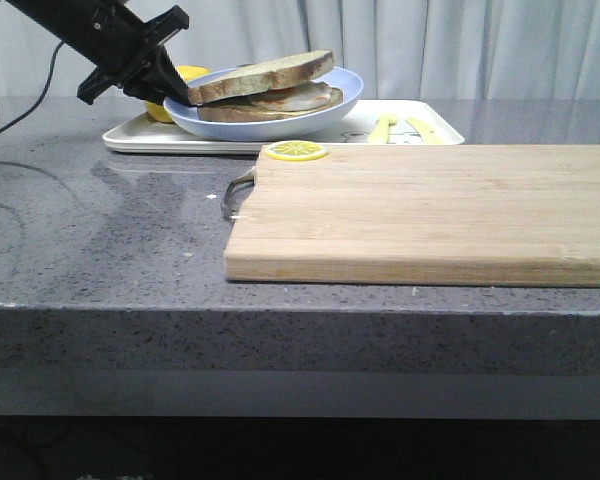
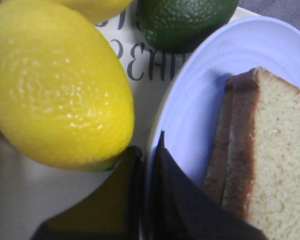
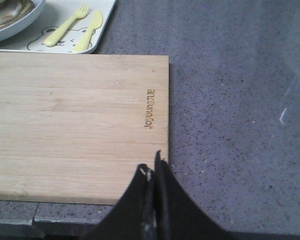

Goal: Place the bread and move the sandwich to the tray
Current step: 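Lift the blue plate and carry it onto the white tray, then open the left gripper and withdraw it from the plate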

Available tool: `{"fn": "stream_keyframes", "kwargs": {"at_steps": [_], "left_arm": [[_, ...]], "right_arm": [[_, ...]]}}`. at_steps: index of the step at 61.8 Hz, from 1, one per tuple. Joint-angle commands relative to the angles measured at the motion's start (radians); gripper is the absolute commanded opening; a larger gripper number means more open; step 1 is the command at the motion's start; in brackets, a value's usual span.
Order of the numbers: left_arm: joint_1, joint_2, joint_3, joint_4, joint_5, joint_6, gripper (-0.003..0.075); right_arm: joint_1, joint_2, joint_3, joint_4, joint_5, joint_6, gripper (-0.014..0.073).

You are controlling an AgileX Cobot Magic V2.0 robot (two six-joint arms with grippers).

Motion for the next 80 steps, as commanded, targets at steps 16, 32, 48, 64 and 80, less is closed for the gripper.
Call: {"fn": "stream_keyframes", "kwargs": {"at_steps": [16,32,48,64,80], "left_arm": [[-0.021,-0.043,-0.037,-0.073,-0.099,-0.003,-0.0019],[-0.03,-0.043,-0.037,-0.058,-0.076,0.011,0.0164],[-0.027,-0.043,-0.037,-0.054,-0.064,0.011,0.0435],[0.003,-0.043,-0.107,-0.054,0.032,0.011,0.0418],[0.039,-0.043,-0.255,-0.054,0.124,-0.007,0.0316]], "right_arm": [[-0.006,0.008,-0.026,-0.013,-0.072,0.001,-0.0061],[-0.006,0.008,-0.026,-0.013,-0.076,0.001,-0.0061],[-0.006,0.008,-0.026,-0.013,-0.076,0.001,-0.0061],[-0.006,0.008,-0.026,-0.013,-0.076,0.001,-0.0061],[-0.006,0.008,-0.026,-0.013,-0.076,0.001,-0.0061]]}}
